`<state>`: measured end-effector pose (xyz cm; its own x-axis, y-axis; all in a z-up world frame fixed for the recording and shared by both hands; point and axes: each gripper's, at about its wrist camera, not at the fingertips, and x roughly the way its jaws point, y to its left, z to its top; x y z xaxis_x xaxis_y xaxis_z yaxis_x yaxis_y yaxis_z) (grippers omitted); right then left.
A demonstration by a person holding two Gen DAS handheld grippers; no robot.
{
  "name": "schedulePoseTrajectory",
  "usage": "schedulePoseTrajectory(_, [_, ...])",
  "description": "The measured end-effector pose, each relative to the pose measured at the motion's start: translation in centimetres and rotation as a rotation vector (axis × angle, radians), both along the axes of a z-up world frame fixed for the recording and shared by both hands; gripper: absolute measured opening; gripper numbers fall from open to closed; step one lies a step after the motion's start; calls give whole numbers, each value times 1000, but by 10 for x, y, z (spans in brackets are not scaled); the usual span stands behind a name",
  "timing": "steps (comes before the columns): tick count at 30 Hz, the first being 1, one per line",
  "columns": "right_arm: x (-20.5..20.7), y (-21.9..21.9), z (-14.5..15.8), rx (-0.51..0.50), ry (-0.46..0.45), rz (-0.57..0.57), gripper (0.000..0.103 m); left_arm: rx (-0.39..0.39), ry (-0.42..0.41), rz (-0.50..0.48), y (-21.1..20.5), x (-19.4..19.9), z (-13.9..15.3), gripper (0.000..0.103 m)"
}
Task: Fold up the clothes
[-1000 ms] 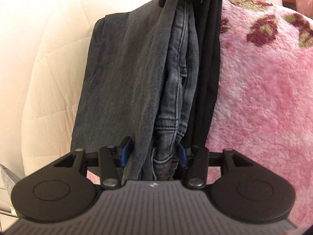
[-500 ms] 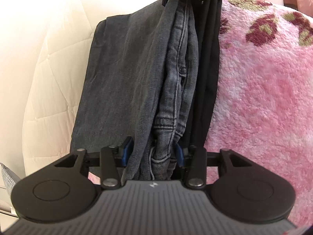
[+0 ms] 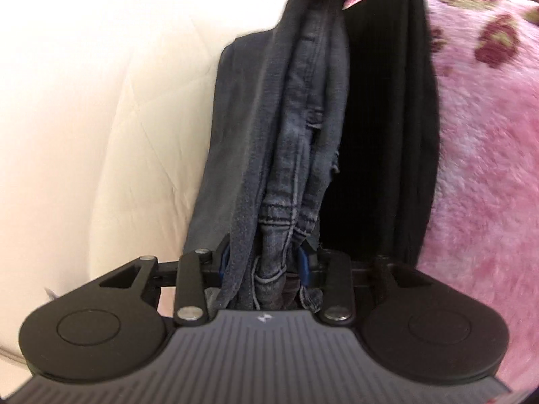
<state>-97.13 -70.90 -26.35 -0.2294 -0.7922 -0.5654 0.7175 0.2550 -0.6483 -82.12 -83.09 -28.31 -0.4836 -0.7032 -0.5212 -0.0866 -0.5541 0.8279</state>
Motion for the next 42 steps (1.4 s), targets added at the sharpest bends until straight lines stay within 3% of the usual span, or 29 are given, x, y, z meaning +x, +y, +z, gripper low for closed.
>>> schedulePoseTrajectory(3, [3,1,-22,63,-10,-15,19,17,-47,-18,7,0,-19,33])
schedulePoseTrajectory(5, [0,4,-22,48,-38,-29,19,15,-54,-19,7,-3,-13,33])
schedulePoseTrajectory(7, [-4,5,-14,21,-93,-60,17,-29,-64,-39,1,-10,3,32])
schedulePoseTrajectory(10, [-9,8,7,-95,-195,-153,16,-117,-48,-57,-8,-20,30,32])
schedulePoseTrajectory(12, [0,9,6,-95,-203,-166,18,-147,-26,-49,-15,-28,47,32])
schedulePoseTrajectory(14, [8,9,-5,-57,-163,-142,19,-126,-47,-52,-17,-25,37,32])
schedulePoseTrajectory(18, [15,11,-24,33,-54,-56,21,0,-136,-42,-5,-7,-19,35])
schedulePoseTrajectory(20, [15,18,-26,50,-10,-21,25,-33,-100,-35,2,-1,-30,36])
schedulePoseTrajectory(21, [13,21,-26,57,-6,-17,33,-33,-84,-27,2,0,-30,39])
schedulePoseTrajectory(29, [2,65,6,90,-80,-7,39,46,-13,19,-1,28,2,45])
schedulePoseTrajectory(32, [-10,49,29,70,-149,-42,38,131,66,63,-7,45,26,45])
schedulePoseTrajectory(35, [-24,12,47,40,-217,-93,29,193,170,143,-9,62,53,45])
schedulePoseTrajectory(37, [-41,-4,58,36,-280,-132,22,214,211,180,-7,72,68,53])
schedulePoseTrajectory(42, [-78,-75,75,47,-447,-227,16,312,312,208,-39,30,92,53])
